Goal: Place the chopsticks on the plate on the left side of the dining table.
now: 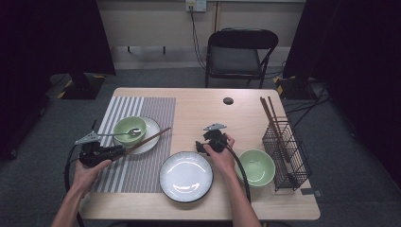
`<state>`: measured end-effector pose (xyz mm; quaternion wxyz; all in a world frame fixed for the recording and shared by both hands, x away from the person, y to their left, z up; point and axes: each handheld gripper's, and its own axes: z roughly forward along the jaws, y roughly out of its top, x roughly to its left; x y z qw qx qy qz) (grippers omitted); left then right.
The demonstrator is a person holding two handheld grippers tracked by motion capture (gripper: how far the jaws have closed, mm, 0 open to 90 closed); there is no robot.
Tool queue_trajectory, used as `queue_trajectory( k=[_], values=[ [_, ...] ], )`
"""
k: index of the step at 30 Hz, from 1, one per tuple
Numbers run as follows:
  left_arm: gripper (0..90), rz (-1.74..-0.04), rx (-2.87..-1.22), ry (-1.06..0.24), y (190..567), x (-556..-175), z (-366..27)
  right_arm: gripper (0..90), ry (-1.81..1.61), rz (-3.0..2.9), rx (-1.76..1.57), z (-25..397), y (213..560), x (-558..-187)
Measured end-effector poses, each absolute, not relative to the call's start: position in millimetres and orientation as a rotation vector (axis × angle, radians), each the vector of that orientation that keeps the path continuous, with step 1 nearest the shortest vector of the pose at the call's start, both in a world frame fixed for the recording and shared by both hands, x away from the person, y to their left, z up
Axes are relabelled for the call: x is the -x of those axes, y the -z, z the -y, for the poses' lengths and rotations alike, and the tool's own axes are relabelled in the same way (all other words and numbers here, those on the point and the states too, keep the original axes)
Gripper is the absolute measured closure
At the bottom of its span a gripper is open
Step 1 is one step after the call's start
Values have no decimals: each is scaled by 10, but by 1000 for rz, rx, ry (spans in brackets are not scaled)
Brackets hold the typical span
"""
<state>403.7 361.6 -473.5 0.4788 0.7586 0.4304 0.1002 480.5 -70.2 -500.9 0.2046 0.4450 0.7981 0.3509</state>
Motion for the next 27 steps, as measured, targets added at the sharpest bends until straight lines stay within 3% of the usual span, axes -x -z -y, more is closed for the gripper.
queue_trajectory(
  k=[7,27],
  values=[
    [655,-1050,-1873,-247,4784,-4066,-3590,208,-978,-2225,-1241,702,5009,-4805],
    [741,-1044,-1903,-253,4795,-4106,-3544,207,-979,-2225,-1241,702,5010,-4805]
  ],
)
